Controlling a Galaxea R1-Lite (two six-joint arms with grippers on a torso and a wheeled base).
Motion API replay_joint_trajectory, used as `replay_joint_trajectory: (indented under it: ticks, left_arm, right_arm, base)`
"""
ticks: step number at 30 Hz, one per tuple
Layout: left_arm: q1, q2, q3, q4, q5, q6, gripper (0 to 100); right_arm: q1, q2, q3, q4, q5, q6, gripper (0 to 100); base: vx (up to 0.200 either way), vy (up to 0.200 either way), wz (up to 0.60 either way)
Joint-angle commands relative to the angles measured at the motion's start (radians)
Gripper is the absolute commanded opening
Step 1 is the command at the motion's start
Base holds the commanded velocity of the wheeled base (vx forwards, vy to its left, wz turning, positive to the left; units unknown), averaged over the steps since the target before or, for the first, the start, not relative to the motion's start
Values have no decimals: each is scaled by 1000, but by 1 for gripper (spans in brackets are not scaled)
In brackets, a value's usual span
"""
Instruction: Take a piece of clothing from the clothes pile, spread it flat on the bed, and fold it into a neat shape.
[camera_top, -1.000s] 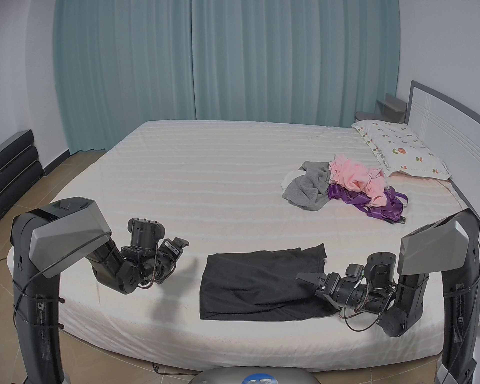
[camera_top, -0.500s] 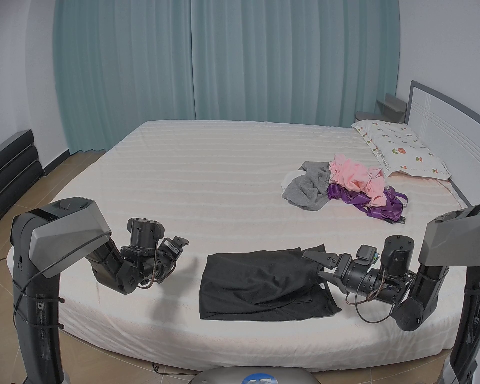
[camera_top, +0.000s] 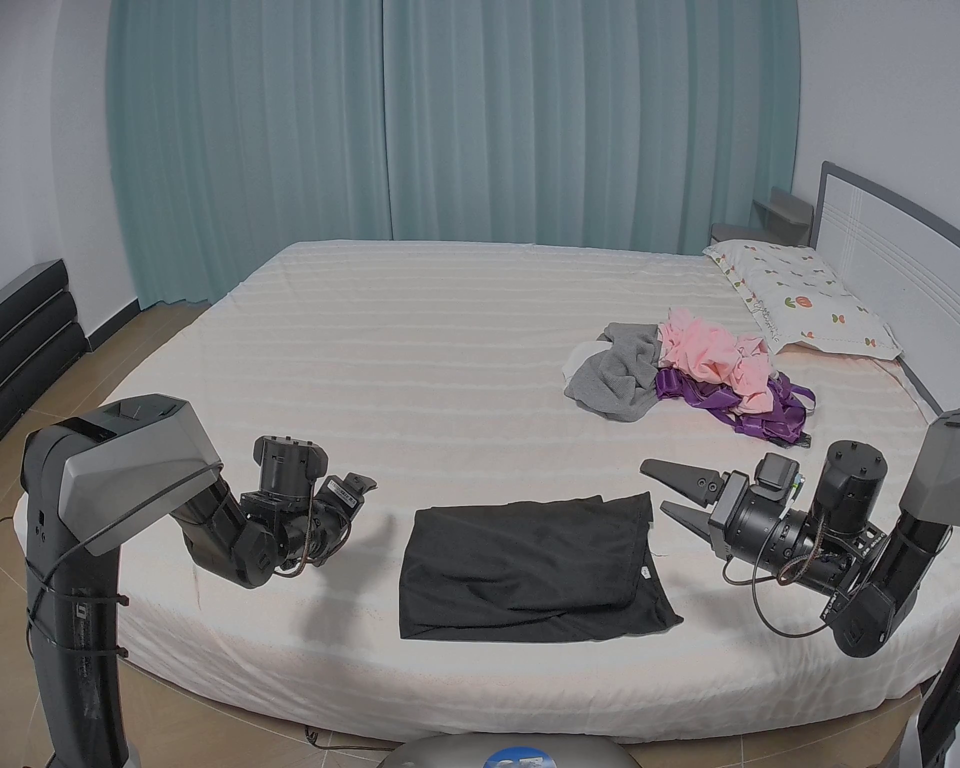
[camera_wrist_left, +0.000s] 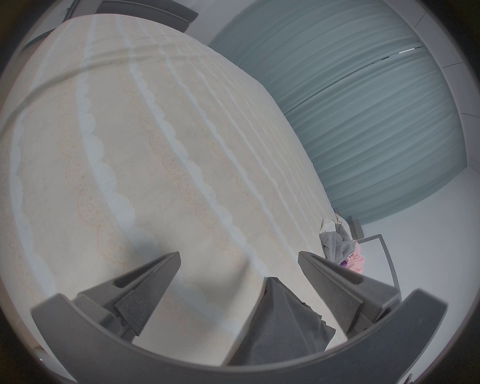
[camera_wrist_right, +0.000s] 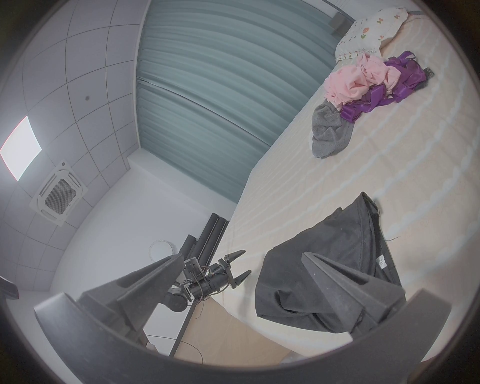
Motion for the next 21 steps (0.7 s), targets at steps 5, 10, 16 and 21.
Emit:
replay_joint_trajectory:
  ticks: [5, 10, 16, 21]
  left_arm:
    - [0, 0, 1, 0, 0, 0, 100]
    - [0, 0, 1, 0, 0, 0, 100]
    - [0, 2, -1, 0, 0, 0, 100]
    - [0, 2, -1, -2, 0, 0, 100]
  right_arm:
    - [-12, 175, 29, -10, 1, -41, 100]
    - [-4, 328, -9, -10, -1, -58, 100]
    - [-6, 391, -27, -10, -1, -71, 100]
    - [-1, 409, -41, -10, -1, -78, 100]
  base:
    - [0, 0, 0]
    - [0, 0, 0]
    - [0, 0, 0]
    - [0, 0, 0]
